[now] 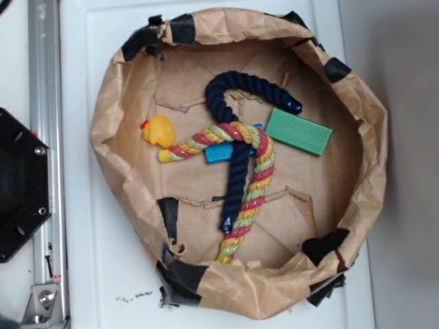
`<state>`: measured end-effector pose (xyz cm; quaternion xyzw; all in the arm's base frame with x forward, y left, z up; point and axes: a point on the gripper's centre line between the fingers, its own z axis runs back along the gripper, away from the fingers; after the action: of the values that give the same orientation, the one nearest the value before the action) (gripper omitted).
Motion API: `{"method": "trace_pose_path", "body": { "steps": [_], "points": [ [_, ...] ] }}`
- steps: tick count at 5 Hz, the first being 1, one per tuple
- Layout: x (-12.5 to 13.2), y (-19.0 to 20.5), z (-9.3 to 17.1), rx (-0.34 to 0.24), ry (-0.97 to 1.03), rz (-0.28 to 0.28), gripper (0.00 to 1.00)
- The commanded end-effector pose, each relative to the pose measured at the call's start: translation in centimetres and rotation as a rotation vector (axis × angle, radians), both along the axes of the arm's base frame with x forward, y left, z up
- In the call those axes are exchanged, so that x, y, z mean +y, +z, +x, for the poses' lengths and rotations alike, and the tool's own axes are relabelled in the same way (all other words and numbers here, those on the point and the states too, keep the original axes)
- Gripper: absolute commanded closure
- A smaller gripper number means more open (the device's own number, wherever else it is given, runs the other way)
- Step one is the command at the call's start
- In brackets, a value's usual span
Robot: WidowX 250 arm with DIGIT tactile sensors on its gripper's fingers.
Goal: Grab the yellow duck.
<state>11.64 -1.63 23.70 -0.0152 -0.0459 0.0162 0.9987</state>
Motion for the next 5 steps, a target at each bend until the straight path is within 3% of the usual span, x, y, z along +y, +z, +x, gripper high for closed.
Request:
{"method": "trace_pose_path", "body": {
  "steps": [1, 2, 4, 5],
  "points": [
    [0.0, 0.0, 0.0, 0.000, 0.000, 0.000, 0.00],
    [1.1, -1.2, 1.6, 0.017, 0.072, -0.023, 0.00],
    [1.1, -1.2, 1.6, 0.017, 0.072, -0.023, 0.00],
    [2.7, -2.3, 6.1, 0.112, -0.069, -0.072, 0.00]
  ]
}}
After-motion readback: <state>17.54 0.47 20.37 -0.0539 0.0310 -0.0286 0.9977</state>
